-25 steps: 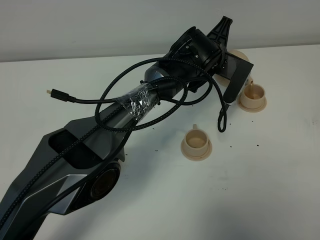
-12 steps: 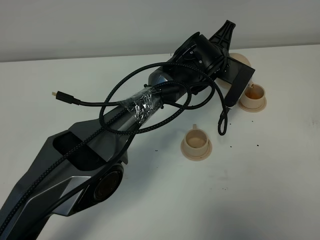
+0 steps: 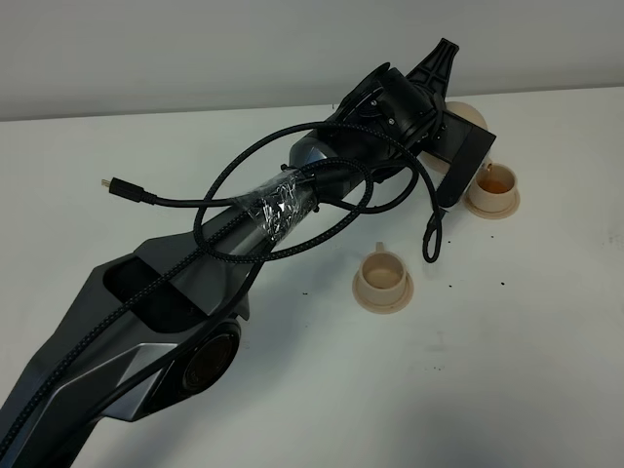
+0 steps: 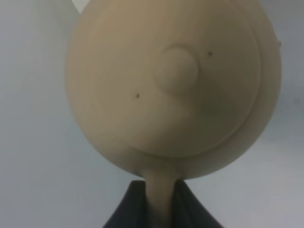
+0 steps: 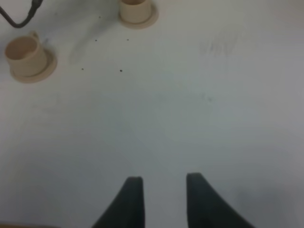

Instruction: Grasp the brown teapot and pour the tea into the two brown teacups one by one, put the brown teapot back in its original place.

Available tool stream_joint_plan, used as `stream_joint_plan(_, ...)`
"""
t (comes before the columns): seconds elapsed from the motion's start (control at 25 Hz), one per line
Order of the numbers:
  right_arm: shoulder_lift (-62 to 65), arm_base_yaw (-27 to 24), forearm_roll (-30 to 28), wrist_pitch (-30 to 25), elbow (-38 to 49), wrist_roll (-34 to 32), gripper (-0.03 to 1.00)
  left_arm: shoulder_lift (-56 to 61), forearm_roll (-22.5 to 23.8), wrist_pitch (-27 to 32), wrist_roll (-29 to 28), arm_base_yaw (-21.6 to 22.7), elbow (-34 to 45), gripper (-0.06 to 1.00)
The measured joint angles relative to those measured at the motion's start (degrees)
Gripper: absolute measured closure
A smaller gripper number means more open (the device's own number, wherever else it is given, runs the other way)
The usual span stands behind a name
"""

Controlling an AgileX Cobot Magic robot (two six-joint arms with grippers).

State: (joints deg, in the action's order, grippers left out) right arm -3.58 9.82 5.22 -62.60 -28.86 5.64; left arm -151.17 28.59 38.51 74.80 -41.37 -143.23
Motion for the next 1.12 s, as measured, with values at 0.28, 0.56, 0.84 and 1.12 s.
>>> stream_joint_plan(0.28, 0.0, 0.0, 0.0, 0.0, 0.0, 0.0, 0.73, 0.0, 0.3, -0.5, 0.0, 0.0, 0.0, 0.82)
stream_joint_plan(0.56, 0.0, 0.0, 0.0, 0.0, 0.0, 0.0, 0.73, 0.0, 0.3, -1.0, 0.0, 0.0, 0.0, 0.82)
stream_joint_plan(0.84, 0.0, 0.0, 0.0, 0.0, 0.0, 0.0, 0.73, 0.0, 0.3, -1.1, 0.0, 0.0, 0.0, 0.82)
stream_joint_plan(1.12, 0.0, 0.0, 0.0, 0.0, 0.0, 0.0, 0.73, 0.0, 0.4, -1.4, 0.1, 0.0, 0.0, 0.82)
